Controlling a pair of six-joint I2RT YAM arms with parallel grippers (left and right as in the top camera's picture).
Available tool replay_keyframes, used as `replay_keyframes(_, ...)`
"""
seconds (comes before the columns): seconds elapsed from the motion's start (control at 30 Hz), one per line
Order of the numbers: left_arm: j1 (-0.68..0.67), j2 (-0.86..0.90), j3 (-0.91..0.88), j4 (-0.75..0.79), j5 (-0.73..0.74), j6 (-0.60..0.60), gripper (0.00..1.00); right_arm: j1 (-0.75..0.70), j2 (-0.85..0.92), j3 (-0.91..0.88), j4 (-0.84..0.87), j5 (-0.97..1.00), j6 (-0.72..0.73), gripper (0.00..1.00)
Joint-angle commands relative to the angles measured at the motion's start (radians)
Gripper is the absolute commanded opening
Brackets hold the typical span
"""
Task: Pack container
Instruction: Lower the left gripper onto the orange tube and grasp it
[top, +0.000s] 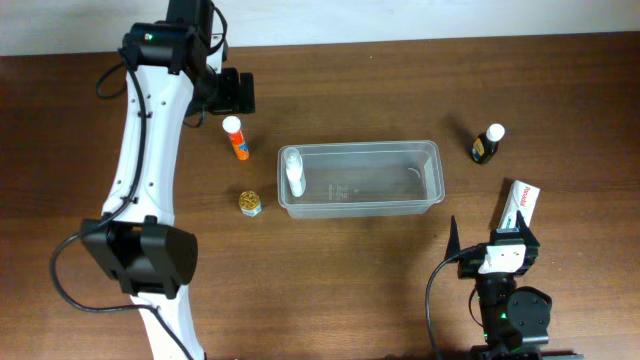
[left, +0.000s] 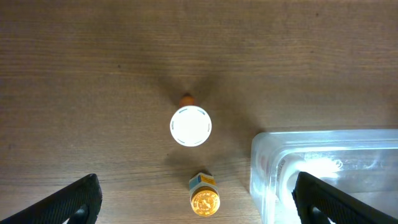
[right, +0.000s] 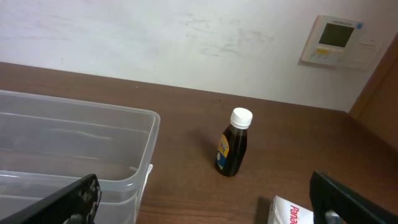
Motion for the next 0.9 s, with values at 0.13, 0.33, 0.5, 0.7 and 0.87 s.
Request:
replay_keyframes(0.13, 0.000, 0.129, 0.009, 0.006, 0.014, 0.016, 0.99, 0.008, -0.007, -0.005, -0.008, 0.016, 0.016, 0.98)
replay_keyframes(0.33, 0.001, 0.200, 0.009, 0.007, 0.014, 0.016, 0.99, 0.008, -0.007, -0.005, -0.008, 0.016, 0.015, 0.98)
replay_keyframes(0.5, 0.001, 0.219, 0.009, 0.022, 0.014, 0.015, 0.92, 0.007, -0.007, -0.005, -0.008, 0.016, 0.016, 0.98)
replay_keyframes(0.7, -0.004, 0.222, 0.009, 0.029, 0.014, 0.015, 0.81, 0.008, -0.007, -0.005, -0.008, 0.016, 0.016, 0.98)
replay_keyframes(0.87, -0.005, 0.230, 0.009, 0.040, 0.014, 0.015, 0.77, 0.008, -0.007, -0.005, -0.008, 0.016, 0.016, 0.98)
